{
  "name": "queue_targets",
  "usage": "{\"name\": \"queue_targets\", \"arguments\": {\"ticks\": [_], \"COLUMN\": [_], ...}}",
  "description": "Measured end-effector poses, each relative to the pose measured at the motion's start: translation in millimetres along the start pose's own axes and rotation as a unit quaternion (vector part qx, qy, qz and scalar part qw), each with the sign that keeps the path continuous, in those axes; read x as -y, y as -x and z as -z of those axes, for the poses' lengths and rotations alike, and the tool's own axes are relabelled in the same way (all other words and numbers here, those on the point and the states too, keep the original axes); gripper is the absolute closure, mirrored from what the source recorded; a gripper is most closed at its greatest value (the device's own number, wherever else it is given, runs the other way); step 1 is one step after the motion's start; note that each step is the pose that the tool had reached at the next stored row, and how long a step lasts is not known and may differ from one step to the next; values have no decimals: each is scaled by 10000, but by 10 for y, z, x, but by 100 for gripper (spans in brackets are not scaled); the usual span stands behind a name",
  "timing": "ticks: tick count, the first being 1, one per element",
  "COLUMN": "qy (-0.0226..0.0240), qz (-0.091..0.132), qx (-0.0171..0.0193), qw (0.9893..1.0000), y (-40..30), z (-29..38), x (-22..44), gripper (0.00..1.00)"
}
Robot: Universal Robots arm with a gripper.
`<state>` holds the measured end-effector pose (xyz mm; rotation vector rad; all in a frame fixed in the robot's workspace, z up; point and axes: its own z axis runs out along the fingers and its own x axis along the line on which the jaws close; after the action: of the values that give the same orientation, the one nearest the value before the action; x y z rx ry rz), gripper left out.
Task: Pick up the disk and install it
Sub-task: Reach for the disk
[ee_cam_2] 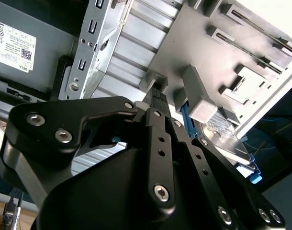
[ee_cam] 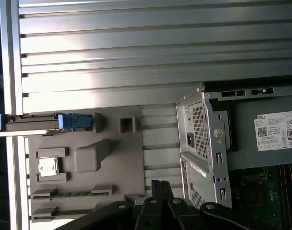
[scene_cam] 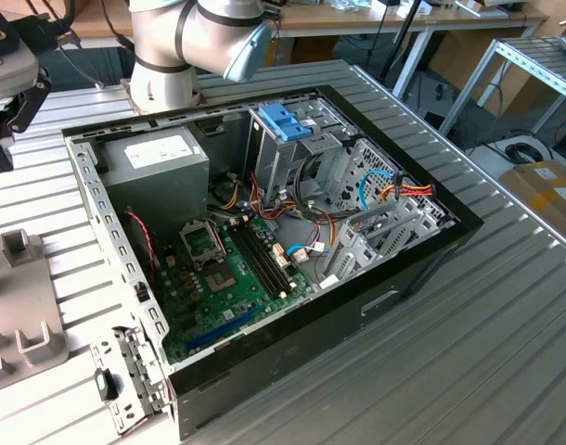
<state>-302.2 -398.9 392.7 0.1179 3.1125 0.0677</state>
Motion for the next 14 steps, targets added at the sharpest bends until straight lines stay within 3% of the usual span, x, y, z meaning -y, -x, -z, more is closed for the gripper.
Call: {"name": "queue_targets", "arguments": {"ticks": [14], "qy": [0], "qz": [0], "qx": [0], "qw": [10000], "y": [-83], "z": [1], "x": [6], "gripper": [90]}}
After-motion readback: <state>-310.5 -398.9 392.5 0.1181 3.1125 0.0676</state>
